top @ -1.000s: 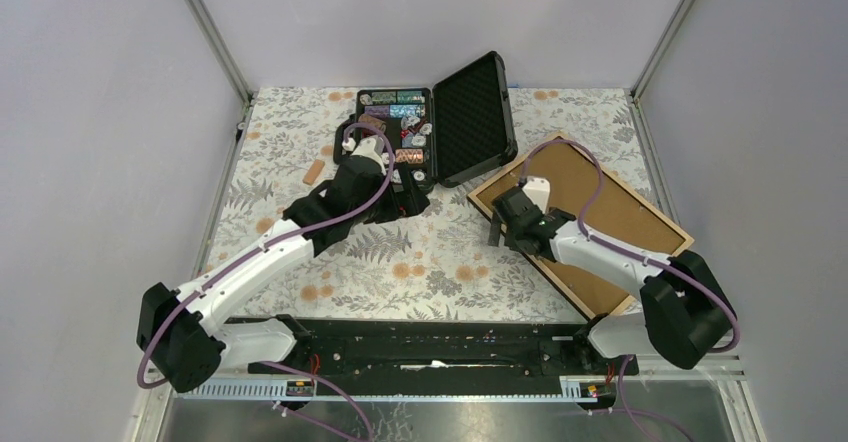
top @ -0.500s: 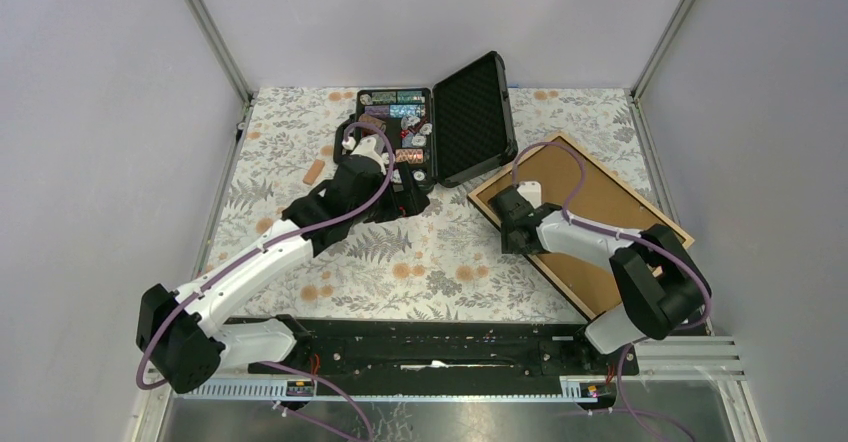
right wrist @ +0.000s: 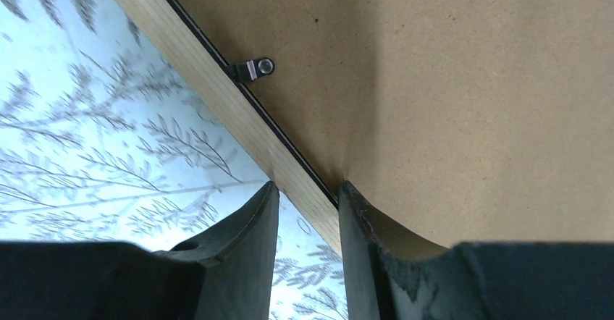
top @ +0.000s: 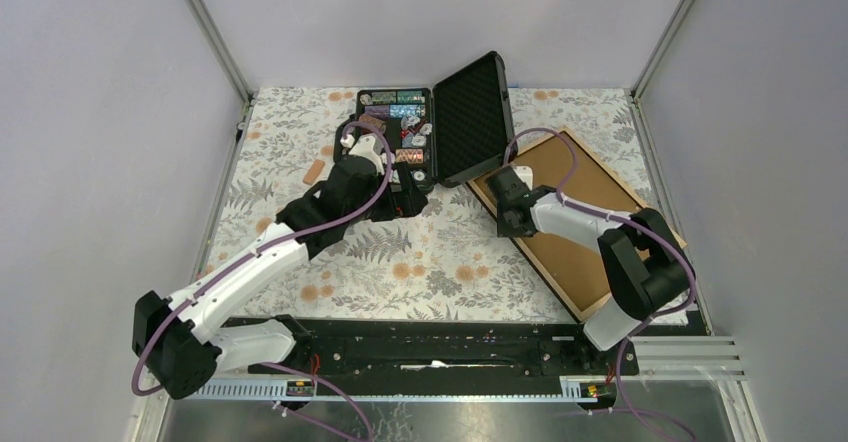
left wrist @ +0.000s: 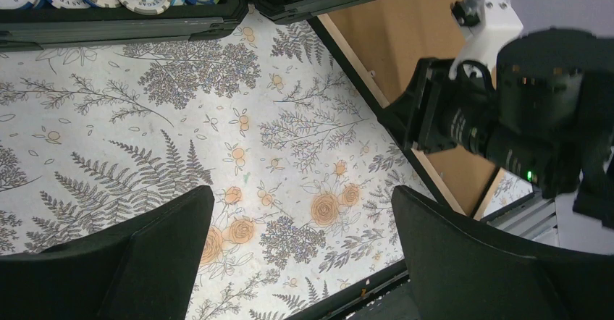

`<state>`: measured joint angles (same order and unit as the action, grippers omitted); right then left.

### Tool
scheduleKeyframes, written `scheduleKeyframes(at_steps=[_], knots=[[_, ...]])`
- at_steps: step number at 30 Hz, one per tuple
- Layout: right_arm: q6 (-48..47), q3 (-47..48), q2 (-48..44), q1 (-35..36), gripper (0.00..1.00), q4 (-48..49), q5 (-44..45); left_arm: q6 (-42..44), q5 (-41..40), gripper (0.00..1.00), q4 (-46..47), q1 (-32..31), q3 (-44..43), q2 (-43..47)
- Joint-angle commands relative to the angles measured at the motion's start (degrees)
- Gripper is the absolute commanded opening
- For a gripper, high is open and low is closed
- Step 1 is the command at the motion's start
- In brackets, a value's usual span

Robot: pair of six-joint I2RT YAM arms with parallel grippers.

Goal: Put the photo into the frame

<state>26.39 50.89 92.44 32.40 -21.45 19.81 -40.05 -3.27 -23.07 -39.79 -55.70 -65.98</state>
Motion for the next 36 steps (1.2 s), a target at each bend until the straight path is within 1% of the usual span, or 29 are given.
scheduleKeyframes(at_steps=[1, 6, 10, 15, 17, 19, 20, 22, 23, 25, 27, 29, 30, 33, 36], knots=[[5.05, 3.62, 1.64, -4.80, 0.00, 2.37, -10.01, 2.85, 0.10, 0.99, 1.47, -0.02, -0.52, 4.11], [7.43, 5.05, -4.01, -9.32, 0.00, -0.89, -14.05, 4.71, 0.28, 0.99, 1.13, 0.13, 0.75, 6.32], [7.09, 7.72, -7.56, -10.87, 0.00, -2.77, -15.15, 5.72, 1.11, 0.99, 2.30, 0.30, 2.37, 7.83], [5.70, 12.62, -7.93, -12.70, 0.00, -7.08, -14.36, 6.47, 2.98, 0.99, 3.32, 0.42, 3.61, 9.02], [3.81, 14.32, -7.55, -13.26, 0.00, -8.26, -14.61, 6.58, 3.00, 0.98, 3.52, 0.51, 4.03, 9.71], [-0.29, 15.88, -6.61, -13.33, 0.00, -9.85, -18.30, 6.61, 4.36, 0.99, 3.67, 0.57, 4.56, 10.54], [-2.21, 16.82, -5.68, -13.33, 0.04, -11.78, -20.27, 6.57, 4.67, 0.99, 3.62, 0.51, 4.83, 11.00], [-5.05, 16.89, -3.92, -13.33, 0.43, -15.37, -22.77, 6.62, 4.84, 0.99, 3.70, 0.50, 5.34, 11.89], [-6.48, 17.03, -2.21, -13.41, 0.50, -17.48, -23.14, 6.58, 4.96, 0.99, 3.77, 0.55, 5.60, 12.24], [-9.34, 17.20, 0.14, -13.46, 0.57, -22.33, -24.34, 6.83, 5.08, 0.99, 4.02, 0.52, 5.90, 12.68], [-11.25, 16.39, 1.50, -13.42, 0.65, -23.88, -24.51, 6.99, 5.34, 0.99, 4.36, 0.58, 6.08, 12.86], [-14.48, 15.92, 2.76, -13.37, 0.69, -24.03, -24.91, 7.15, 5.97, 0.99, 5.07, 0.65, 6.34, 12.89], [-15.58, 16.20, 3.92, -13.41, 0.68, -24.40, -24.65, 7.33, 6.54, 0.99, 5.34, 0.64, 6.39, 12.96], [-18.28, 17.14, 7.53, -13.54, 0.63, -24.94, -23.18, 7.81, 7.64, 0.99, 5.59, 0.69, 6.54, 13.38], [-19.52, 17.68, 10.84, -13.51, 0.54, -24.87, -22.91, 8.63, 8.35, 0.99, 5.47, 0.83, 6.87, 14.20]])
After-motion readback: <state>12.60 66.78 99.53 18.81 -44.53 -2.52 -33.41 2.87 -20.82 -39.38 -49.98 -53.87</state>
